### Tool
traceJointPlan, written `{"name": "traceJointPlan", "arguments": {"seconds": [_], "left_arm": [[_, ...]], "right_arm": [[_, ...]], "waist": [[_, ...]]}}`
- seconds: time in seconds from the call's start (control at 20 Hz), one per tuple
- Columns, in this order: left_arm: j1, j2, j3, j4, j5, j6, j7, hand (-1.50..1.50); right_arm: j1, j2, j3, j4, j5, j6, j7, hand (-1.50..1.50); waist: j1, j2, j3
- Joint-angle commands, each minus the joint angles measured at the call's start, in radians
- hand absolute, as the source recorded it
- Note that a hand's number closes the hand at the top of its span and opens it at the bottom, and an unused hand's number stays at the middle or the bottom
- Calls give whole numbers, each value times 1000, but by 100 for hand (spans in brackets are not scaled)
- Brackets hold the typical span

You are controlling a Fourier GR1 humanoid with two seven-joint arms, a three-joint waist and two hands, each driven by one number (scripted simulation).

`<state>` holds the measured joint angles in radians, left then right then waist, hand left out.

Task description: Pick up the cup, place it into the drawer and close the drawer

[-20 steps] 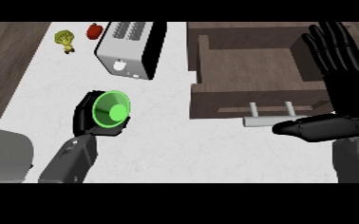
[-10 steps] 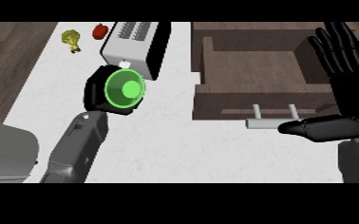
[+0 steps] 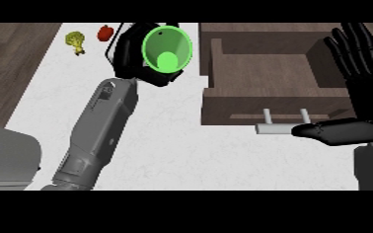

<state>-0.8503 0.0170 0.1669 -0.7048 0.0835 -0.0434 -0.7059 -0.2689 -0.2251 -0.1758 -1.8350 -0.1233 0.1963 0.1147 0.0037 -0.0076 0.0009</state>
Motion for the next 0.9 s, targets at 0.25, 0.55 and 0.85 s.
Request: {"name": "traceJointPlan", "arguments": {"seconds": [0.25, 0.55, 0.85], "left_arm": [[-255, -17, -164, -78, 80, 253, 328, 150], [-476, -17, -165, 128, 91, 330, 469, 150], [-499, -17, -307, 311, 166, 394, 460, 150]], "right_arm": [[4, -9, -13, -16, 1, 2, -12, -150], [-13, 1, 2, 21, 11, 6, -37, -150], [-6, 28, 36, -18, 9, 3, -26, -150]], "waist": [[-29, 6, 0], [-47, 17, 0], [-84, 22, 0]]}}
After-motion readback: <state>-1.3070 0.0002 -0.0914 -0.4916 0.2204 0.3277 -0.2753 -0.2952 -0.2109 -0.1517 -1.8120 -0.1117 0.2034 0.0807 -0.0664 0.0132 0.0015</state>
